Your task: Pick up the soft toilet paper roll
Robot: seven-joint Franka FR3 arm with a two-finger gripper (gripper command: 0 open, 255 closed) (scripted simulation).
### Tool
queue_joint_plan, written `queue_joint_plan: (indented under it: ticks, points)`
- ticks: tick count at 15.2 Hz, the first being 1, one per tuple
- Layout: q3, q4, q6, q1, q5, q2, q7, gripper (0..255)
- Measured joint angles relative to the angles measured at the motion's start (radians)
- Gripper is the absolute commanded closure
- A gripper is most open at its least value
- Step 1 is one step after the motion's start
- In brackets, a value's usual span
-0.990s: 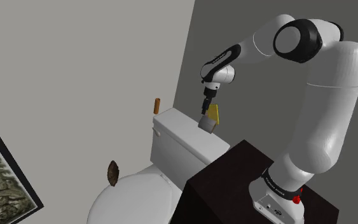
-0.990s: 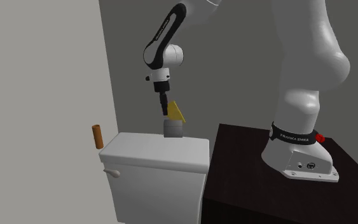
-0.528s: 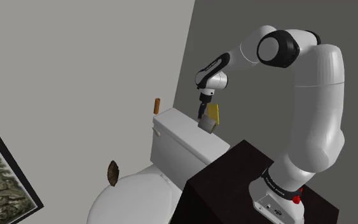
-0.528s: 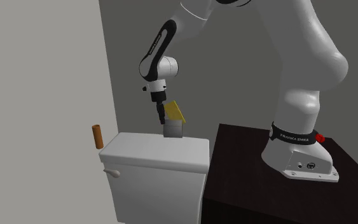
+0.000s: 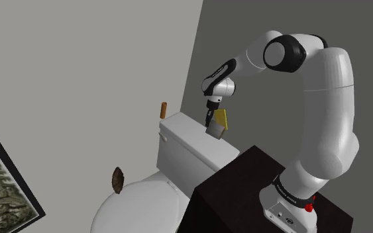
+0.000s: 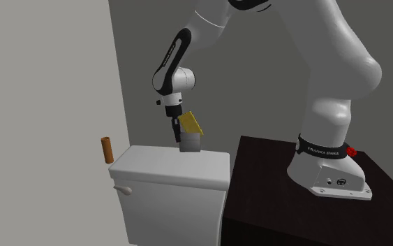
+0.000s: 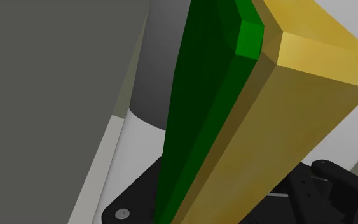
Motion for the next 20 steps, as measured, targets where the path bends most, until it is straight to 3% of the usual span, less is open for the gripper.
queue_joint_plan:
  ticks: [8, 20]
  points:
    - [-0.001, -0.001, -0.003, 0.001, -0.002, -0.003, 0.002, 255]
    - [-0.032, -0.014, -0.107, 0.02, -0.046, -0.124, 0.034, 255]
